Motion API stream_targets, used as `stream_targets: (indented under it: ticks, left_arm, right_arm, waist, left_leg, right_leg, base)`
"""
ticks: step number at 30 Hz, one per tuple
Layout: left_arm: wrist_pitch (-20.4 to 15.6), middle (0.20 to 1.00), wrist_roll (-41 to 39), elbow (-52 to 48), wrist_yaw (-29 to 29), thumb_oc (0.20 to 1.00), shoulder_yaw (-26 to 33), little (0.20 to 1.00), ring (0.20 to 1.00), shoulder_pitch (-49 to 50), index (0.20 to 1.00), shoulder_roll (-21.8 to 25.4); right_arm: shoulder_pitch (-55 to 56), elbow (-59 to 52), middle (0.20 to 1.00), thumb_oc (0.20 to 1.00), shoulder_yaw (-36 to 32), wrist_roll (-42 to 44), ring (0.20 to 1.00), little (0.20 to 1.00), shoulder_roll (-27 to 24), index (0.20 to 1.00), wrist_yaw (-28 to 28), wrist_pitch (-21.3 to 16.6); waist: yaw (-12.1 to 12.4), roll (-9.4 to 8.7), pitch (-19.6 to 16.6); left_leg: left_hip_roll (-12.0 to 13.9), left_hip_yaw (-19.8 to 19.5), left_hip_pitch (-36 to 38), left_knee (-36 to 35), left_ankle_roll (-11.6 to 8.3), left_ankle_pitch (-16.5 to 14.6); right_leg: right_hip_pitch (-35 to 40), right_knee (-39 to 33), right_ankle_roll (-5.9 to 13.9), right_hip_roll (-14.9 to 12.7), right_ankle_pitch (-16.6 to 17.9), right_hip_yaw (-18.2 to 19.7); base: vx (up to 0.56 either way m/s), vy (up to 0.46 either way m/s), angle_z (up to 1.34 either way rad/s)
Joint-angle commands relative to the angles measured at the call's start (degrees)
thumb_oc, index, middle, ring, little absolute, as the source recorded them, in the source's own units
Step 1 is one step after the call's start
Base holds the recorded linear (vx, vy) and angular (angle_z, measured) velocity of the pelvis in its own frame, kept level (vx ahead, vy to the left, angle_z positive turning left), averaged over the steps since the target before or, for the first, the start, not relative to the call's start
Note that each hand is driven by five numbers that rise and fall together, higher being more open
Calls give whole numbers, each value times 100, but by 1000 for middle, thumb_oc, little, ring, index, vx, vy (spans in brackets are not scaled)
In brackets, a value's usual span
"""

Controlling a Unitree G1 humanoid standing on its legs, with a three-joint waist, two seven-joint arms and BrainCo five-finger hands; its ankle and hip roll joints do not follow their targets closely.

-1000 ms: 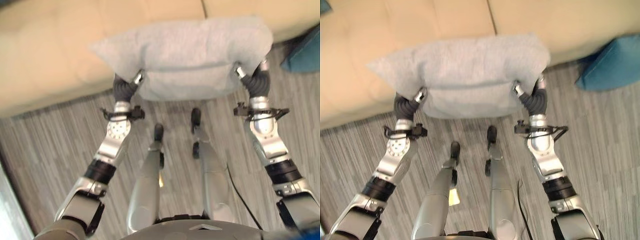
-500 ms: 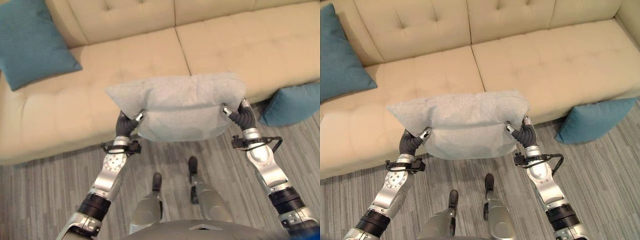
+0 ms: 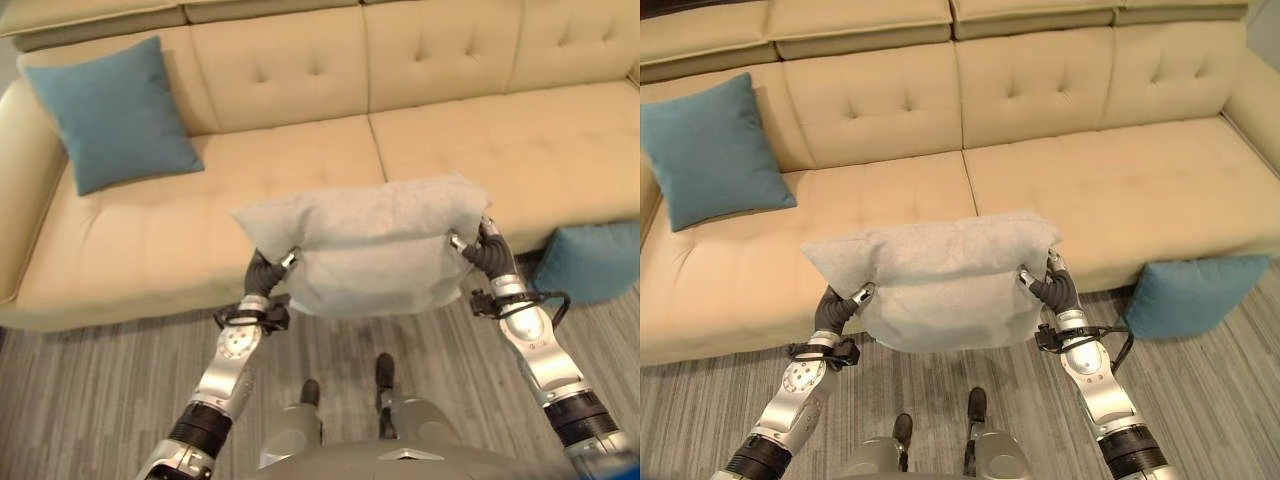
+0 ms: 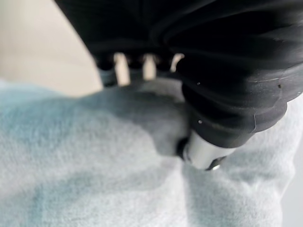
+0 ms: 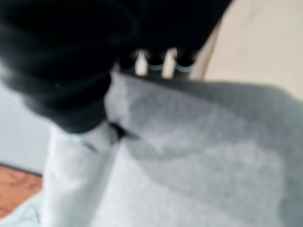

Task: Pick up all the scattered cushions and arrange them neatly on the sofa.

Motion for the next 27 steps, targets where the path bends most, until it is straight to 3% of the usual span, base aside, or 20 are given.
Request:
stream_targets:
  ticks: [1,3,10,11,13,15,16,20,21,24,27]
  left_arm:
    - [-376,200,22,-384,-195,200,112,200,200,-205,200,135]
    - [-334,200,74,-401,-141,200,106,200,200,-268,200,173]
    - [-291,200,46,-502,-140,200,192,200,200,-151,200,181]
    - [-278,200,50,-559,-113,200,243,200,200,-160,200,196]
    - [-274,200,43,-603,-122,200,238,200,200,-161,200,251]
    - [-284,200,52,-623,-105,200,244,200,200,-188,200,294]
    - [-254,200,115,-695,-73,200,251,200,200,-220,200,330]
    - [-297,200,154,-700,-70,200,234,200,200,-263,200,341]
    - [-308,200,155,-661,-42,200,219,200,200,-294,200,322]
    - [-318,200,122,-594,-18,200,211,200,200,-353,200,308]
    - [-333,200,102,-575,-44,200,182,200,200,-359,200,286]
  right_arm:
    - [34,-291,200,200,-270,84,200,200,-107,200,-71,-332]
    - [-65,-211,200,200,-212,115,200,200,-53,200,-122,-302]
    - [-151,-56,200,200,-83,114,200,200,181,200,-12,-207]
    - [-218,-1,200,200,-53,139,200,200,286,200,8,-183]
    - [-274,-13,200,200,-22,131,200,200,291,200,54,-179]
    - [-344,-9,200,200,6,128,200,200,302,200,46,-191]
    - [-345,-15,200,200,24,123,200,200,357,200,37,-182]
    - [-451,57,200,200,75,128,200,200,291,200,65,-164]
    - [-479,69,200,200,82,150,200,200,272,200,68,-170]
    - [-506,94,200,200,111,196,200,200,226,200,54,-157]
    - [-411,51,200,200,94,229,200,200,190,200,91,-133]
  waist:
    - [-34,-108,-466]
    - [99,-109,-465]
    - [277,-183,-510]
    - [366,-181,-495]
    - [368,-186,-419]
    - [375,-166,-363]
    - [391,-120,-309]
    - [310,-83,-294]
    - [240,-136,-285]
    - [126,-177,-236]
    - [73,-215,-280]
  left_leg:
    - [-89,258,-126,-488,152,537]
    - [-248,362,-503,-594,110,848]
    - [-279,388,-156,-623,418,574]
    - [-289,469,-82,-570,544,438]
    - [-283,499,39,-538,630,366]
    - [-300,482,70,-484,693,309]
    - [-259,420,180,-430,744,162]
    - [-264,215,468,-572,728,43]
    - [-332,109,582,-634,712,8]
    - [-365,-88,790,-700,660,-67]
    - [-358,-241,881,-663,573,-125]
  right_leg:
    - [686,121,417,199,-659,182]
    - [795,140,437,302,-745,324]
    - [939,722,575,168,-1073,664]
    - [797,1240,750,31,-955,632]
    - [477,1867,899,-16,-608,708]
    - [321,2225,945,-76,-452,684]
    - [109,2474,858,-127,-470,600]
    - [-313,1729,759,-37,-517,536]
    - [-457,1163,795,40,-403,664]
    - [-509,520,904,143,-124,932]
    - [-337,326,924,196,-65,1107]
  base:
    - [114,28,-30]
    - [208,74,-39]
    - [196,116,-24]
    - [215,180,-56]
    - [116,115,-54]
    - [93,85,-34]
    - [181,108,-10]
    - [198,22,-8]
    - [197,-28,8]
    - [215,-46,20]
    - [189,-70,55]
